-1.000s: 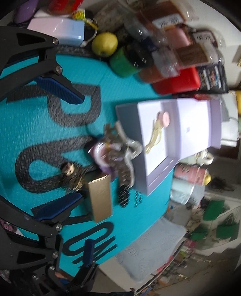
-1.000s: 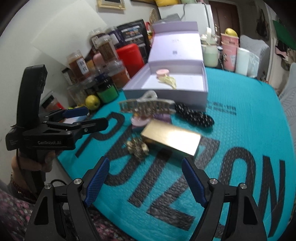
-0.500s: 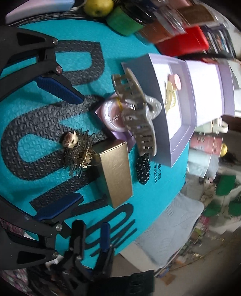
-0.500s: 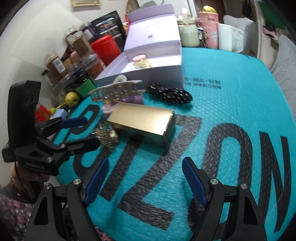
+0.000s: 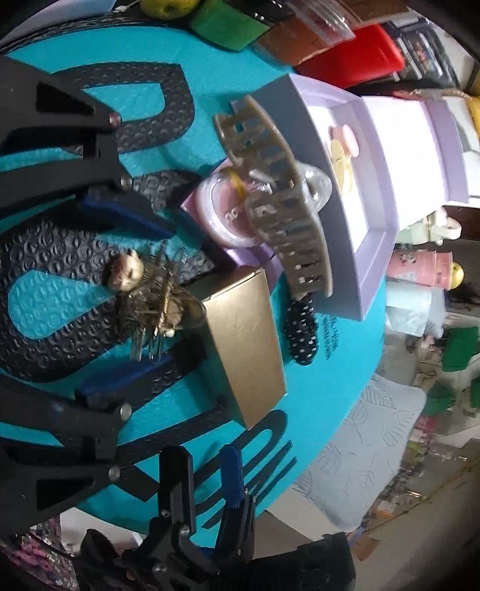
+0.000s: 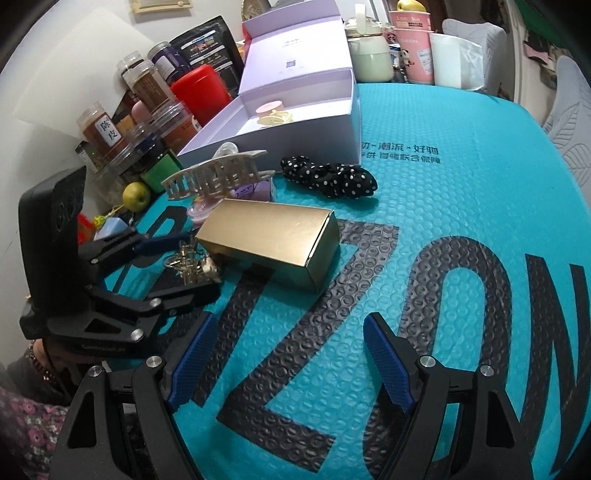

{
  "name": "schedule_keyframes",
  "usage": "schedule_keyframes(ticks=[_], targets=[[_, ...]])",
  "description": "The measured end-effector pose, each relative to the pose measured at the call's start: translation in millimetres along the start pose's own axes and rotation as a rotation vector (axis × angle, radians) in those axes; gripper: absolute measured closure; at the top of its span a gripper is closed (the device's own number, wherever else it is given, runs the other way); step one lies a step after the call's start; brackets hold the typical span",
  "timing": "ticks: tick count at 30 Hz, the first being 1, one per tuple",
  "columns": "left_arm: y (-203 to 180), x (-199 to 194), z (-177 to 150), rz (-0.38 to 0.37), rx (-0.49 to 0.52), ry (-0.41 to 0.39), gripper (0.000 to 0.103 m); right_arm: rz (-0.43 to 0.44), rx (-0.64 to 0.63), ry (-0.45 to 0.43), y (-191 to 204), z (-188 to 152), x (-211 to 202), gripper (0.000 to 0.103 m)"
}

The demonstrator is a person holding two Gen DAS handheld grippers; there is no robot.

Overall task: Organize rigid objects
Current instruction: 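Lower the left gripper onto the gold wire clip and close it, then grasp the gold rectangular box with the right gripper while the left holds the wire clip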

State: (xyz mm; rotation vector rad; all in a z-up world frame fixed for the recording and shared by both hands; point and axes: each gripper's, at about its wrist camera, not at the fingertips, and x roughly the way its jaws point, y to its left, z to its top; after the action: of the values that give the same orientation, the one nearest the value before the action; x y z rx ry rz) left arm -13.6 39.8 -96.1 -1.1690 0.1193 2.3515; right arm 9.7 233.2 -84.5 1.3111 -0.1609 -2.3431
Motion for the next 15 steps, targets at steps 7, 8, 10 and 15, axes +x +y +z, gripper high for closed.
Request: schedule_keyframes(ticks=[7,8,10,15], targets=[[4,-10,-7,-0.015,-0.015,-0.019,0.042,0.014,0.004,-0.013,-2,7,4,0.021],[7,-12,-7,-0.006,-0.027,-0.024,0.042,0.011,-0.002,-0.015,-1,9,5,0.021],[13,-17,-9,0.031,-0.063,-0.021,0.042,0.003,-0.015,-0.026,-1,15,9,0.021],[20,-21,-19,0.128,-0.098,-0.017,0.042,0.021,-0.029,-0.037,-3,29,22,0.021]])
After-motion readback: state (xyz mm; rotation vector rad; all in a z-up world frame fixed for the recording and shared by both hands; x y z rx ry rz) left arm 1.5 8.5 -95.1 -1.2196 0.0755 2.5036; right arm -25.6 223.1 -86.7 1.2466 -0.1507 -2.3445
